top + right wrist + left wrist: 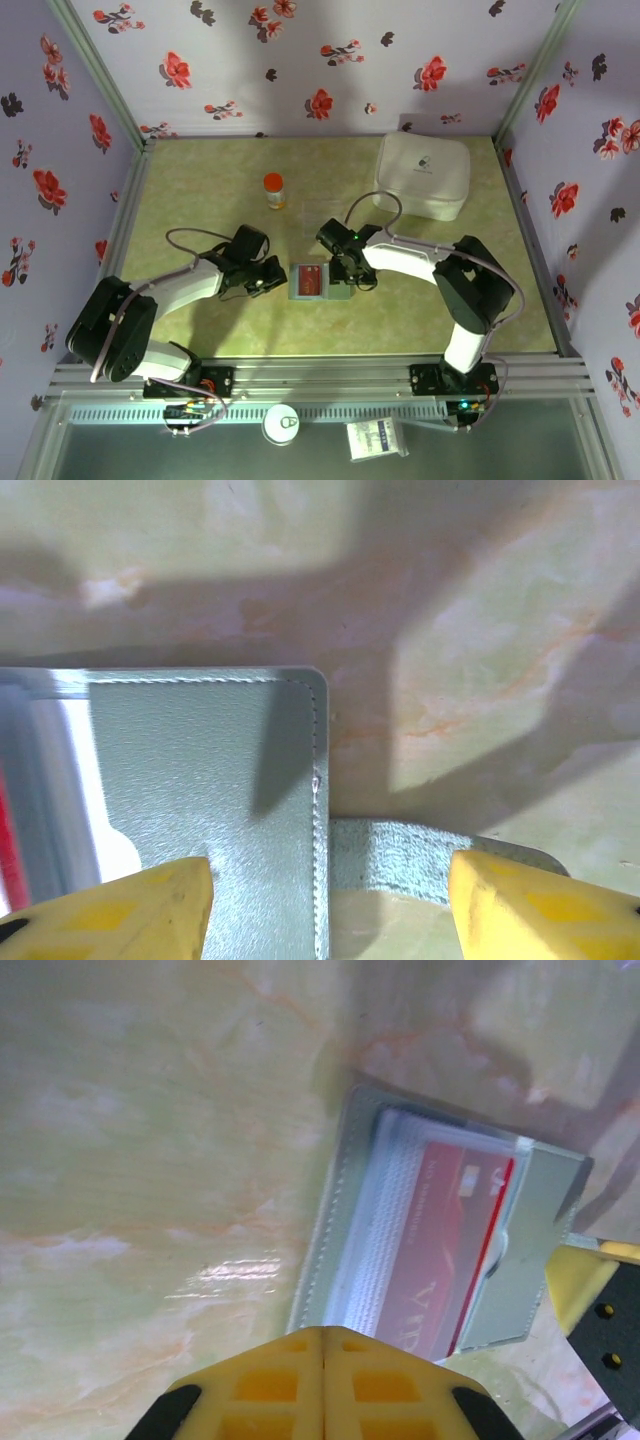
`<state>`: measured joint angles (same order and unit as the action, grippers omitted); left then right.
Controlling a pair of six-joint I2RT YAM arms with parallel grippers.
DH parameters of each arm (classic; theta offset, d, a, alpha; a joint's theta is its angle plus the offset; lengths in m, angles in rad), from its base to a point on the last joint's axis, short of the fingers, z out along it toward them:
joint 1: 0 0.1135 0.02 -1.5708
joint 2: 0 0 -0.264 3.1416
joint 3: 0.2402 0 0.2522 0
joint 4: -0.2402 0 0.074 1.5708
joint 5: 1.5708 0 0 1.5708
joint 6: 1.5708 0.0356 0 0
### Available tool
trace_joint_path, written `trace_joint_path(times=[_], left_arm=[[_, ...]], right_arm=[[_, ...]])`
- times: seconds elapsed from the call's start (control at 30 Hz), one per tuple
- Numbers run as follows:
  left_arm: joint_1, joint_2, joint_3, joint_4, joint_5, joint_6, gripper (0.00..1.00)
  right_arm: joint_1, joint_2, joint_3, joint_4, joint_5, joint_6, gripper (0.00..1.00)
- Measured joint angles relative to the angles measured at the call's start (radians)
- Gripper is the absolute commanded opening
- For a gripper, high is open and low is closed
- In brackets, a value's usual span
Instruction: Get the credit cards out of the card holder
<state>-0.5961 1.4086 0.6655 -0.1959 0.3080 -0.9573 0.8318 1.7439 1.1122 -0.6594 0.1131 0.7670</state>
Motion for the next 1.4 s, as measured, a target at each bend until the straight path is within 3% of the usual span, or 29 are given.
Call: trace_joint_path(times=[0.2,0.77,1.4], left_arm=[[0.001,0.031,0.043,0.008,0.019,0.003,0.04],[-0.040,0.188,0.112,0.053,0.094,0.026,0.04],[-0.040,0.206,0.120,0.027,0.066,0.042,0.03]], right_arm=[[0.000,-0.065,0.016,0.017,-0.013,-0.008,0.61],[0.000,-0.076,-0.081,0.297,-0.235,0.038,0.51],[0.000,-0.036,-0.126,0.452,-0.330,0.056,0.40]])
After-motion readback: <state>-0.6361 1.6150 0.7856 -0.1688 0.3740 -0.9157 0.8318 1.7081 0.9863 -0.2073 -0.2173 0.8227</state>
